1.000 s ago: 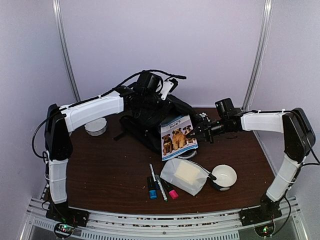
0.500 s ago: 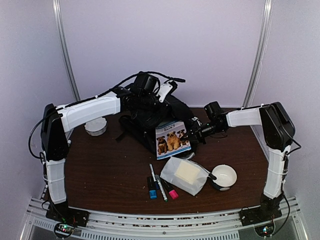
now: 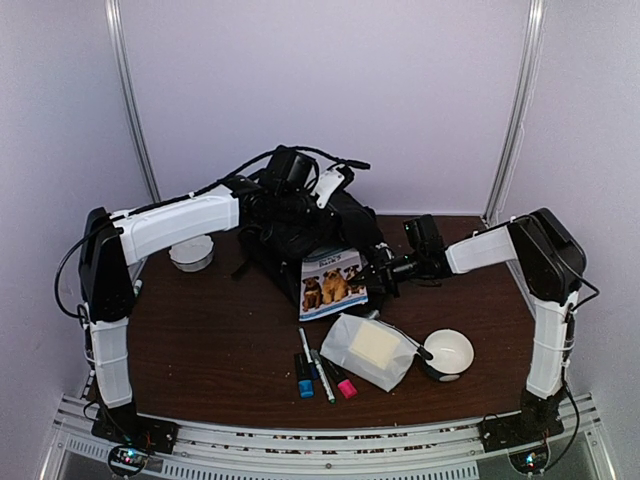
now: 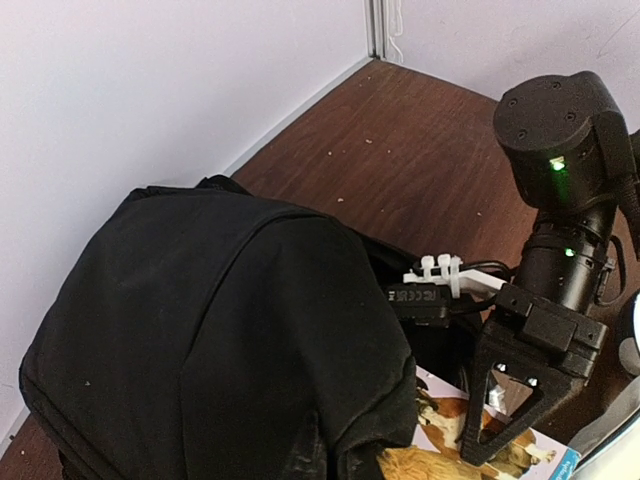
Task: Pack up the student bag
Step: Place the book in the largest pocket of the bag.
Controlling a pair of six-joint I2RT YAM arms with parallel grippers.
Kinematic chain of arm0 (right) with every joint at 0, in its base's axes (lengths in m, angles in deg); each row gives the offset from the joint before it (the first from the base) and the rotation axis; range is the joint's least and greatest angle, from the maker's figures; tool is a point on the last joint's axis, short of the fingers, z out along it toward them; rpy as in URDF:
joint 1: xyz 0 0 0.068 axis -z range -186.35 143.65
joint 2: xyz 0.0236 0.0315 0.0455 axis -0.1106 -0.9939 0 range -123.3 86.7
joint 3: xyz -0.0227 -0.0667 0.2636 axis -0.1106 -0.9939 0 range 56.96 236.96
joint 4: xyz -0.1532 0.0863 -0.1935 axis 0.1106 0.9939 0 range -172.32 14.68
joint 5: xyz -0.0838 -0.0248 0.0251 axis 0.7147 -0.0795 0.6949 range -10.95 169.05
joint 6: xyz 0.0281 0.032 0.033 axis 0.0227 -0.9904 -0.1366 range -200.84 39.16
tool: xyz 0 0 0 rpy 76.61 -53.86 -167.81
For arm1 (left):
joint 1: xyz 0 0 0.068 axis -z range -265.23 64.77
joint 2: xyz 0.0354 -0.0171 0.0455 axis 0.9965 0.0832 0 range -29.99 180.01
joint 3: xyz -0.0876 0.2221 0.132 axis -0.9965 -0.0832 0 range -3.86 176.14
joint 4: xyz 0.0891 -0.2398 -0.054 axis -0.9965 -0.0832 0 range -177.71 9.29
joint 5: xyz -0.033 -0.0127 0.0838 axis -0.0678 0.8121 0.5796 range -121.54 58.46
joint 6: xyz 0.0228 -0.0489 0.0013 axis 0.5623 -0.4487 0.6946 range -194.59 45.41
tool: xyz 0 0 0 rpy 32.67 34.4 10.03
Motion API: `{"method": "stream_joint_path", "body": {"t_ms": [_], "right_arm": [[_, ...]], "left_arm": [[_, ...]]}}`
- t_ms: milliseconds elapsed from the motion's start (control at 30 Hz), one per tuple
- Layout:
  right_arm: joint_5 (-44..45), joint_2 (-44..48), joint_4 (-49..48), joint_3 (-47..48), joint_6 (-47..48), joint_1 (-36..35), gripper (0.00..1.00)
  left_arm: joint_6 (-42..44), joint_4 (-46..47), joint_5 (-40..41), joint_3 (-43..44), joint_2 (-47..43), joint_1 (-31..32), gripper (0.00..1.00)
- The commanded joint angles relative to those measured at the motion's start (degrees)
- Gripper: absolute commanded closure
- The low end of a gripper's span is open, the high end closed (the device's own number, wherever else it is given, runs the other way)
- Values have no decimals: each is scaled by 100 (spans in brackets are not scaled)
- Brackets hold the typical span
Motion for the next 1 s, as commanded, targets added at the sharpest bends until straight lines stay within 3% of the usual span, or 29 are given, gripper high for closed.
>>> {"method": "stream_joint_path", "body": {"t_ms": [0,133,267,433,667,967], "right_arm": [[-253,-10,-1836,-93,-1468,-74,100],[-47,664,-1656,-434,-1460,-174,100],[211,1415,-441,-661,-578,-272,100],[356,1817,-439,-1070,-487,-285,100],[-132,1075,-1142,-618,-774,-277,100],[35,-89,-1545,-16,-855,-60,100]], "left_arm": [[46,1149,-391,128,-592,78,100],[109,1107,-218,132,-587,78,100],[200,1069,-88,127,-563,79,100],[193,1024,42,154,-542,79,100],[162,1214,-243,82,-572,80,100],[178,1269,-464,-62,-753,81,100]]}}
